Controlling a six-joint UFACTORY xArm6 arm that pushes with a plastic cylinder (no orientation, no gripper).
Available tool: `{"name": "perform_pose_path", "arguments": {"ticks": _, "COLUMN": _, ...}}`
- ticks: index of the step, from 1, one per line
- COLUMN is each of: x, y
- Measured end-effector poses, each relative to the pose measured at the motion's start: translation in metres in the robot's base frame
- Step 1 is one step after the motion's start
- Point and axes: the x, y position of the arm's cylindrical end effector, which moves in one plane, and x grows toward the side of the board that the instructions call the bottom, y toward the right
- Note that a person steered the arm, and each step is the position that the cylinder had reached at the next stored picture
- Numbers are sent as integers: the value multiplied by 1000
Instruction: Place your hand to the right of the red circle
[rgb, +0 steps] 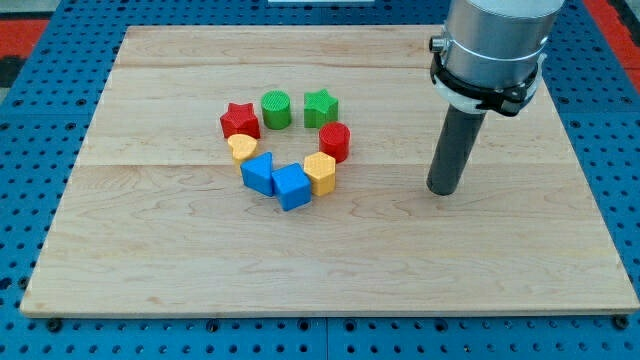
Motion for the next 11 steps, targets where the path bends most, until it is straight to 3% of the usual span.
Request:
{"name": "perform_pose_path", "arguments": {"ticks": 3, "x": -12, "y": -24}}
{"name": "perform_pose_path", "arguments": {"ticks": 4, "x": 64, "y": -32}}
{"name": "perform_pose_path", "arguments": {"ticks": 5, "x": 77, "y": -88}}
{"name": "perform_pose_path", "arguments": {"ticks": 7, "x": 40, "y": -62}}
{"name": "perform_pose_path", "arguments": {"ticks": 9, "x": -33, "y": -79}}
{"name": "perform_pose_path", "arguments": {"ticks": 11, "x": -64, "y": -67}}
